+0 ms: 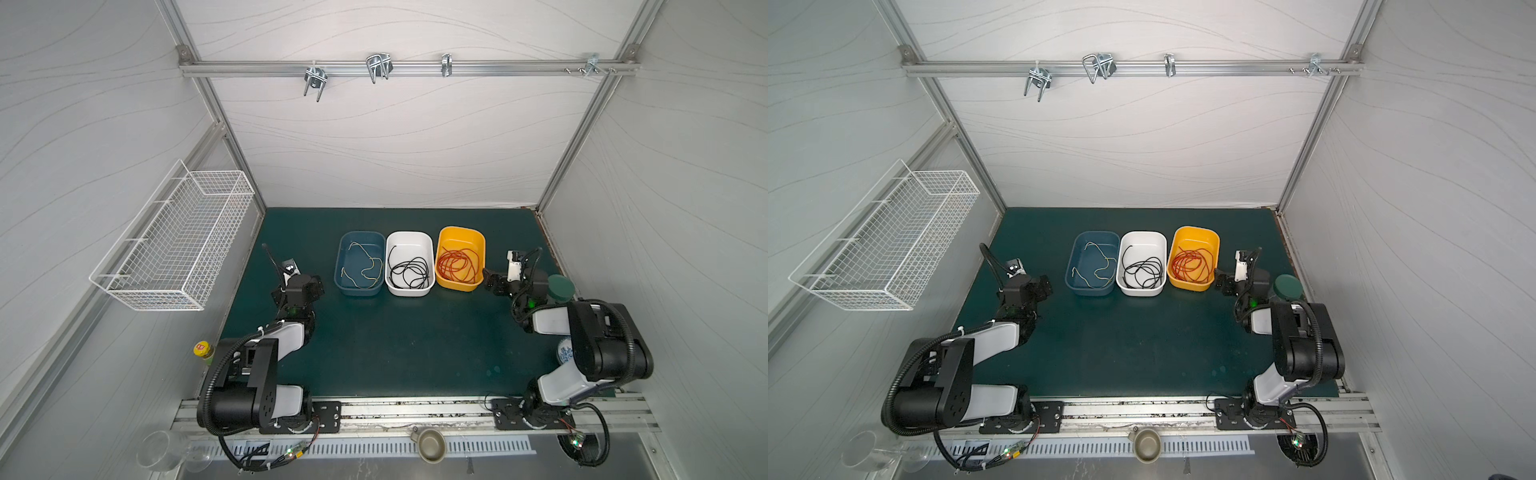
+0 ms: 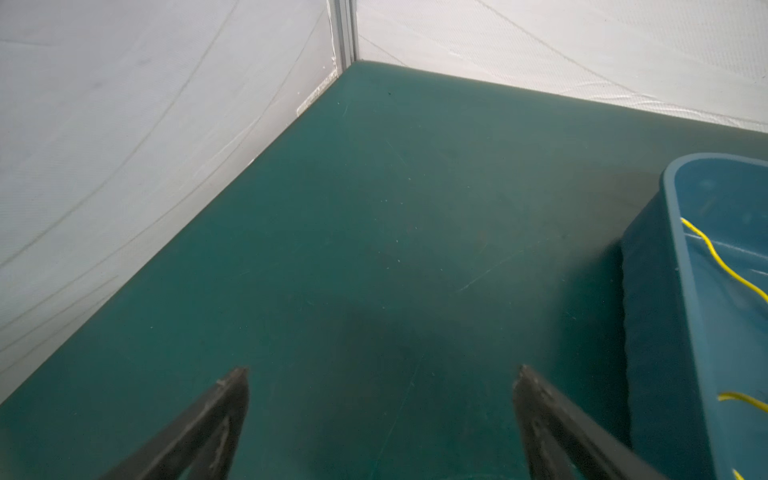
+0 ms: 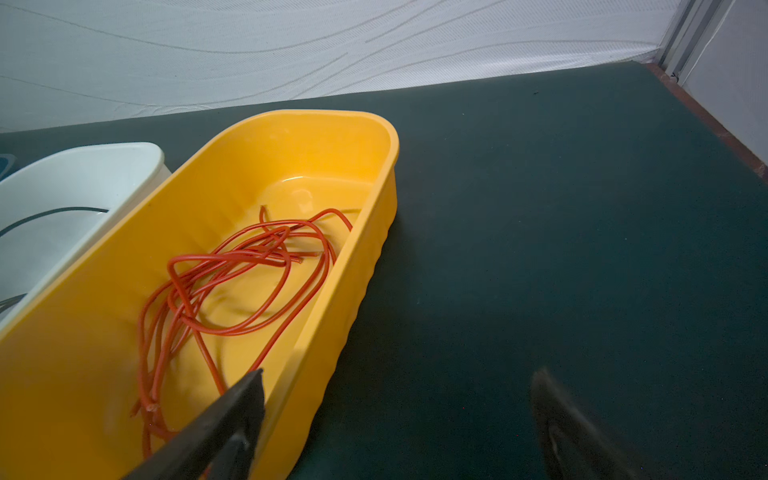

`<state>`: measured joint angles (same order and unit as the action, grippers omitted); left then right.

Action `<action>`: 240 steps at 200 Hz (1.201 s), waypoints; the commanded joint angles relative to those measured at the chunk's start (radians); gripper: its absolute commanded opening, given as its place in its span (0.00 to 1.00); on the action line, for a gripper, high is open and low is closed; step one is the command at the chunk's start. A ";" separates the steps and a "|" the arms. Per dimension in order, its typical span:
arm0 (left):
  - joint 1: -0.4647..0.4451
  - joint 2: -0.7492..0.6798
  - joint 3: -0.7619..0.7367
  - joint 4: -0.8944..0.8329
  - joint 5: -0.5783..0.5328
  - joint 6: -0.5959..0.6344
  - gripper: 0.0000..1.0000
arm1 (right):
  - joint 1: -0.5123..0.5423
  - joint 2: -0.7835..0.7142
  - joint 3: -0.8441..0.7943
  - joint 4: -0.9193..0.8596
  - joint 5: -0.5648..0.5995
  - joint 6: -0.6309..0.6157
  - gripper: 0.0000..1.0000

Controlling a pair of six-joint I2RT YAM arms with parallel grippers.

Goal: Untangle the cables

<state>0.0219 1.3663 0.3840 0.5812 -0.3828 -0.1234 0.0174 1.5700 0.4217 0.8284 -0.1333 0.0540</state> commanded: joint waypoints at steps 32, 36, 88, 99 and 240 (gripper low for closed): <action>0.031 0.063 -0.066 0.318 0.189 0.011 1.00 | -0.005 0.003 0.009 -0.003 -0.017 -0.025 0.99; 0.032 0.072 -0.057 0.311 0.189 0.013 1.00 | -0.006 0.005 0.009 -0.003 -0.018 -0.025 0.99; 0.021 0.168 -0.005 0.309 0.185 0.025 1.00 | -0.007 0.004 0.008 -0.002 -0.019 -0.024 0.99; 0.020 0.174 0.009 0.293 0.181 0.030 1.00 | -0.007 0.004 0.009 -0.002 -0.020 -0.025 0.99; -0.057 0.191 0.023 0.301 0.056 0.083 1.00 | 0.049 0.003 0.040 -0.069 0.062 -0.071 0.99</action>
<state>-0.0334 1.5463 0.3908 0.8215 -0.2977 -0.0612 0.0681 1.5700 0.4484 0.7780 -0.0834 0.0097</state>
